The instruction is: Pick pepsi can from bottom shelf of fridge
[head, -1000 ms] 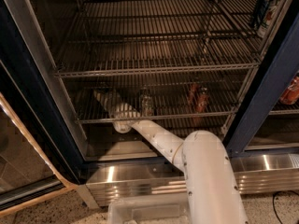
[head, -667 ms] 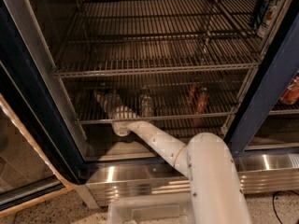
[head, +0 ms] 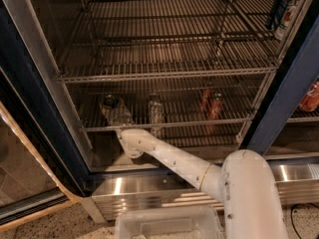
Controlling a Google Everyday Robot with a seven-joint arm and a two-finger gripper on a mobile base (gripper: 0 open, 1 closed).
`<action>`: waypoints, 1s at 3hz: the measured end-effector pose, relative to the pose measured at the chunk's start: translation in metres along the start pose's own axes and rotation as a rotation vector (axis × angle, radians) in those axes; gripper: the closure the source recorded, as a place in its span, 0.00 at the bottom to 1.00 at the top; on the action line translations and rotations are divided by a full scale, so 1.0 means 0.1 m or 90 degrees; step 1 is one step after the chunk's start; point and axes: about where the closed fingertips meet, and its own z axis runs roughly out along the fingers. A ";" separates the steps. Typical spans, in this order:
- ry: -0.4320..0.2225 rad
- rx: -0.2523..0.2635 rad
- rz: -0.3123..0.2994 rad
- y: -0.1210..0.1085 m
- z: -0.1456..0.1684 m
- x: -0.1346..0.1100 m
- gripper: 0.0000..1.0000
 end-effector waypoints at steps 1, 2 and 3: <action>0.000 0.000 0.000 0.00 0.00 0.00 1.00; -0.017 0.001 -0.006 0.06 -0.06 0.02 1.00; -0.043 0.010 -0.018 0.16 -0.20 0.00 1.00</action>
Offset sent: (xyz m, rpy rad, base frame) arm -0.0228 0.0056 -0.0047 0.0094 -0.0740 -0.0066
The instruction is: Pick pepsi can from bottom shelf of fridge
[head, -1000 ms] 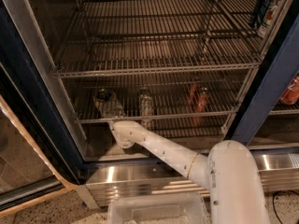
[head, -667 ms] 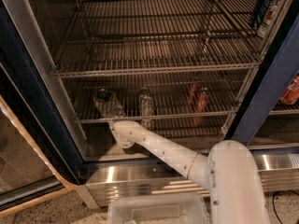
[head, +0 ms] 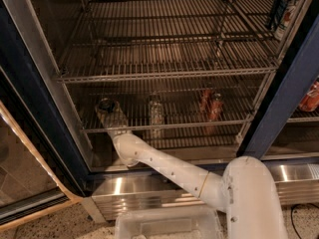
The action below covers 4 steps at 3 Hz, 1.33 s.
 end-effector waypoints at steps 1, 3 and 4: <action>-0.025 -0.001 -0.022 0.18 -0.20 -0.12 1.00; -0.034 -0.034 -0.046 0.47 -0.60 -0.38 1.00; -0.034 -0.026 -0.040 0.53 -0.76 -0.37 1.00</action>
Offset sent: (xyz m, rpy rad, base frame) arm -0.0899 0.0226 0.0408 -0.0749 -0.1250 0.0304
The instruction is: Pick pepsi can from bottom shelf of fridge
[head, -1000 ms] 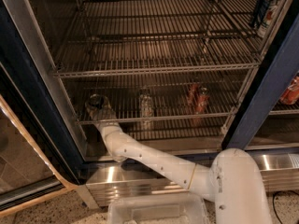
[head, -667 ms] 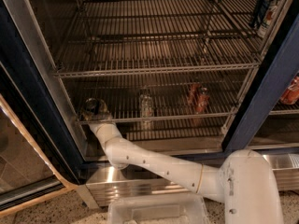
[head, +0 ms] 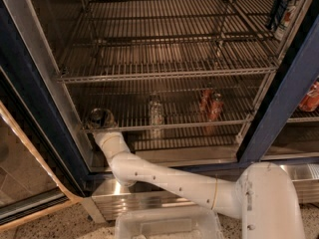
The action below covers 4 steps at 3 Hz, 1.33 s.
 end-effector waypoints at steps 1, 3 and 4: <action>-0.011 0.015 0.006 0.10 -0.28 -0.06 1.00; -0.005 0.025 0.000 0.22 -0.68 -0.12 1.00; -0.004 0.025 0.000 0.22 -0.68 -0.12 1.00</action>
Offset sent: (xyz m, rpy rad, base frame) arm -0.0985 -0.0192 0.0157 -0.0121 -0.0121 -0.0586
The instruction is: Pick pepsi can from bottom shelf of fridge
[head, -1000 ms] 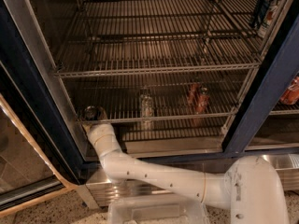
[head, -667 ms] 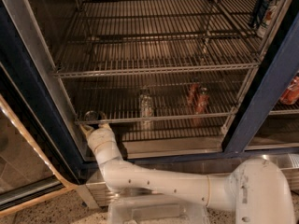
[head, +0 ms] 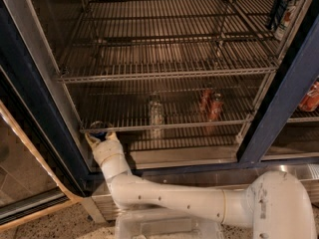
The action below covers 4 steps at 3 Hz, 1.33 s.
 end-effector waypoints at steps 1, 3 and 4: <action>0.023 0.017 0.014 -0.04 -0.05 0.13 1.00; 0.050 0.049 0.019 0.09 -0.52 0.10 1.00; 0.051 0.039 0.011 0.27 -0.82 -0.11 1.00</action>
Offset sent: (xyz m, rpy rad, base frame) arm -0.0464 -0.0213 -0.0364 -0.0003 0.1361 -0.0947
